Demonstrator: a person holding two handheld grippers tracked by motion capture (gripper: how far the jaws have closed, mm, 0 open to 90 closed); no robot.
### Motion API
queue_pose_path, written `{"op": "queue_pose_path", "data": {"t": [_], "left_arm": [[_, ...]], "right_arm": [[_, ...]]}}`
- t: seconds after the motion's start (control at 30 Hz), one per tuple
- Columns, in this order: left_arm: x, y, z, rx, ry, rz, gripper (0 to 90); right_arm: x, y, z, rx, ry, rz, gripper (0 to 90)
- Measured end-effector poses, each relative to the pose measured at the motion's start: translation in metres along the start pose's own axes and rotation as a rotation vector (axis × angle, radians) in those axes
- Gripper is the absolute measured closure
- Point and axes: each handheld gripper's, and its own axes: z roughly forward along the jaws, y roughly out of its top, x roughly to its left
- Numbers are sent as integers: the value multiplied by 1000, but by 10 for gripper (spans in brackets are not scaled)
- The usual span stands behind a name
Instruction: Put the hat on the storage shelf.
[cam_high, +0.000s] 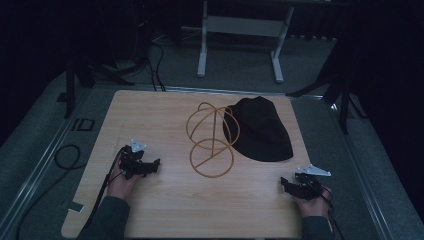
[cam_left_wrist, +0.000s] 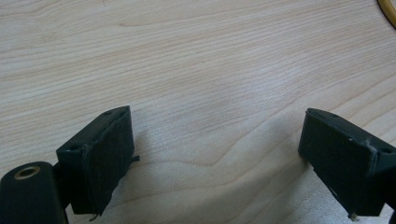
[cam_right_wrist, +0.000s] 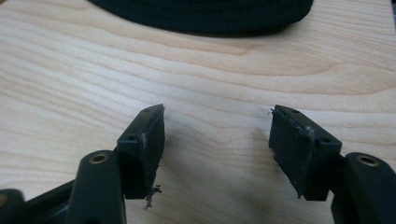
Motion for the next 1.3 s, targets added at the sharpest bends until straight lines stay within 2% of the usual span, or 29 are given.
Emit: {"op": "queue_pose_path", "data": {"t": [0.4, 0.5, 0.53, 0.6, 0.77, 1.07, 1.3], "left_arm": [[0, 0, 0, -1, 0, -2, 107], [0, 0, 0, -1, 0, -2, 107], [0, 0, 0, -1, 0, -2, 107], [0, 0, 0, -2, 0, -3, 107], [0, 0, 0, -1, 0, -3, 107], [0, 0, 0, 1, -1, -2, 108], [0, 0, 0, 1, -1, -2, 107]], "right_arm": [[-5, 15, -4, 151, 92, -112, 446], [-3, 17, -6, 175, 136, -167, 476], [-3, 17, -6, 175, 136, -167, 476], [0, 18, -8, 203, 164, -232, 492], [4, 22, -10, 243, 190, -287, 555], [4, 38, -20, 250, 195, -349, 565], [5, 52, -24, 251, 219, -407, 575]]}}
